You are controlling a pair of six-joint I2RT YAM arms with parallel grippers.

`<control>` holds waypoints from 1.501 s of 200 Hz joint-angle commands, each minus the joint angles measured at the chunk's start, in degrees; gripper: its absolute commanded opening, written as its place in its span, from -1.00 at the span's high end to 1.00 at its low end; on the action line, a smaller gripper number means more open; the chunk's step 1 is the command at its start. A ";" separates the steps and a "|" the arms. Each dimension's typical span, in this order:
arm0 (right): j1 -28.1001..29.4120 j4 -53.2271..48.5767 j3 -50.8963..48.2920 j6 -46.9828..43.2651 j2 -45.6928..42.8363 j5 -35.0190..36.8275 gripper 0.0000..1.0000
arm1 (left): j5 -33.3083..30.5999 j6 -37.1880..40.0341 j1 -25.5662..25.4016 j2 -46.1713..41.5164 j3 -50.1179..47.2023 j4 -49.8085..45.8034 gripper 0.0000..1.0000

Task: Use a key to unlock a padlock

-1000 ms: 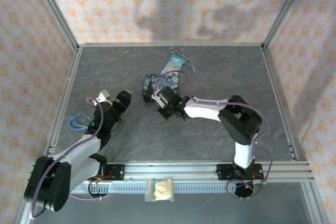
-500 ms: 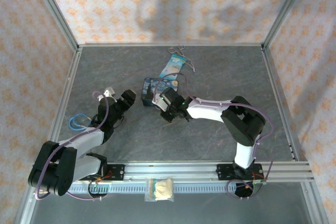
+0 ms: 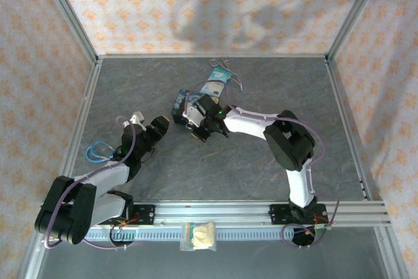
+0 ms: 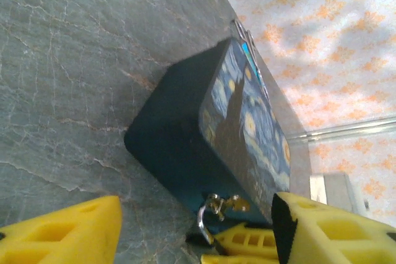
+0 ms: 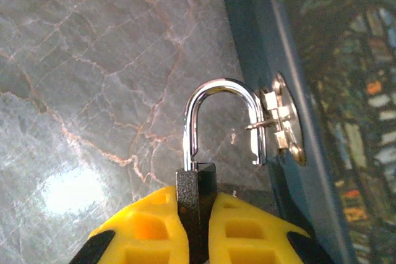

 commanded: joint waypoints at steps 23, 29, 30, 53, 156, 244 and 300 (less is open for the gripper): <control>-0.52 -3.90 1.43 1.82 1.80 -5.50 1.00 | 0.50 -4.10 -5.78 4.77 -1.38 10.17 -0.02; -0.53 -3.41 1.09 2.02 1.63 -5.53 1.00 | 0.30 -5.07 -6.71 6.10 -1.25 11.81 -0.01; -0.52 -3.34 1.02 2.03 1.57 -5.53 1.00 | 0.28 -5.19 -6.83 6.35 -1.24 12.12 0.00; -0.52 -2.18 0.48 2.35 1.01 -6.07 1.00 | -1.15 -7.46 -9.40 12.33 -0.42 18.55 0.07; -1.39 -0.28 -0.63 3.36 -0.12 -12.06 1.00 | -1.13 -10.70 -11.43 28.69 2.17 32.63 0.33; -3.68 2.72 -1.94 6.30 -2.05 -19.24 1.00 | -0.57 -11.12 -11.79 31.29 2.06 33.53 0.55; -3.63 3.35 -2.05 7.10 -2.32 -21.62 1.00 | 0.62 -11.38 -11.77 32.68 2.72 34.39 0.75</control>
